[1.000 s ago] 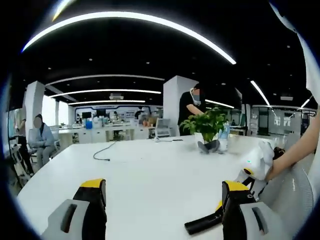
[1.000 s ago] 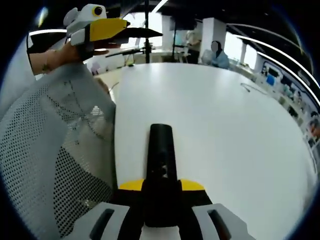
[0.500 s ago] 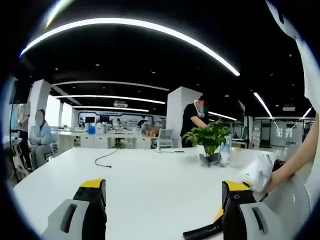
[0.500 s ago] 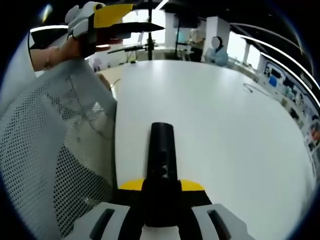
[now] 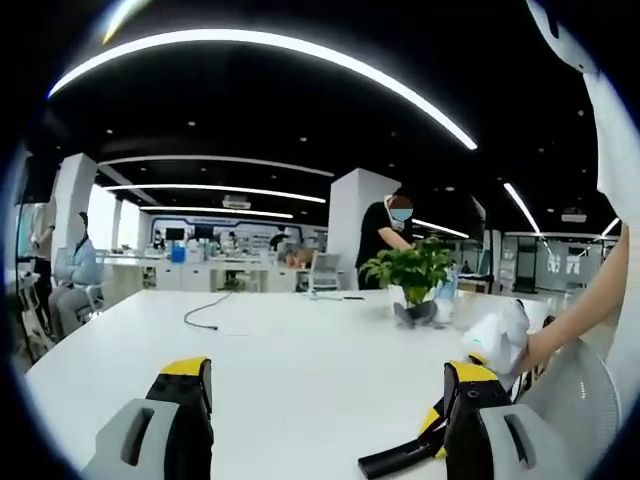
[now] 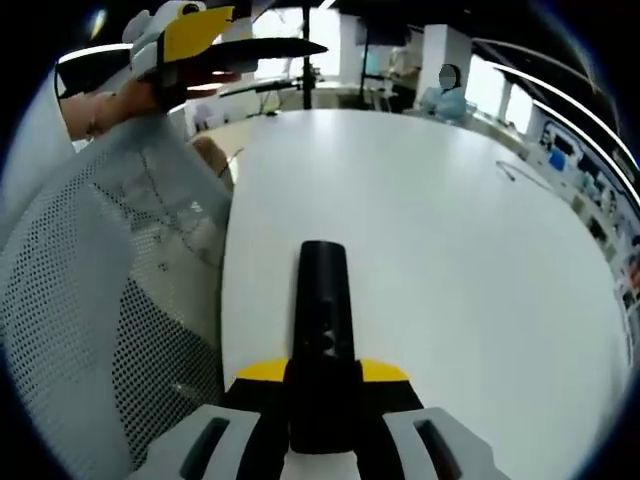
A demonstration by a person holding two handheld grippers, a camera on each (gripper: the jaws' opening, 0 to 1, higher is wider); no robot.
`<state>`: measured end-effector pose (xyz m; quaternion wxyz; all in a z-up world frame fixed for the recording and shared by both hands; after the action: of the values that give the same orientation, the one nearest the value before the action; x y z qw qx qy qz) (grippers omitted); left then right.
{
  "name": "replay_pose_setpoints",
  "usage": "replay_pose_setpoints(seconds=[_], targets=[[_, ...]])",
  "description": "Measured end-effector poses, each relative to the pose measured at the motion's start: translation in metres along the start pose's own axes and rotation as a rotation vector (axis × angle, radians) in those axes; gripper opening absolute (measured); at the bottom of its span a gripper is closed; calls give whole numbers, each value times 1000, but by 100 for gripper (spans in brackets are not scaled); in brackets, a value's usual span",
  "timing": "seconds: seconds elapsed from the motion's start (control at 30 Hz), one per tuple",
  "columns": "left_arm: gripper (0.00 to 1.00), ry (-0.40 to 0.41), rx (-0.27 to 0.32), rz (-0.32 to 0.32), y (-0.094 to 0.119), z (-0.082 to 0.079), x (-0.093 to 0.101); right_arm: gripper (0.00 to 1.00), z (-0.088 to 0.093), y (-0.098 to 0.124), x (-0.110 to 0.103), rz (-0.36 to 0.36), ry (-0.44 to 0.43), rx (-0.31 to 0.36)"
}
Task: Press the specified remote control buttons in sequence, fully releasing each button before pressing the next.
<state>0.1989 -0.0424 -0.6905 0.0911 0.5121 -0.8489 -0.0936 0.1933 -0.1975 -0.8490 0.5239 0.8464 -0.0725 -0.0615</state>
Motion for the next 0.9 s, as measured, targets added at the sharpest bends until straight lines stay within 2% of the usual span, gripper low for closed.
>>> replay_pose_setpoints(seconds=[0.2, 0.27, 0.57, 0.9], targets=[[100, -7, 15, 14, 0, -2, 3, 21, -2, 0, 8, 5, -3, -4], [100, -16, -5, 7, -1, 0, 2, 21, -3, 0, 13, 10, 3, -6], [100, -25, -24, 25, -4, 4, 6, 21, -4, -3, 33, 24, 14, -14], [100, -81, -65, 25, -8, 10, 10, 21, -14, -7, 55, 31, 33, -14]])
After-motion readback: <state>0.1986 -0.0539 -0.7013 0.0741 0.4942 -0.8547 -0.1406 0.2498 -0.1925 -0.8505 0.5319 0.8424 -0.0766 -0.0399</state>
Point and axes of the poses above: the point that each gripper's makers call its tool centre point, and the gripper's own axes: y roughly backward along the fingers, x roughly to its right, z roughly out of its underside, the point moved 2 cm from there along y, roughly backward along the fingers, and after that the axes turned 12 degrees about -x, right-handed, at the moved point
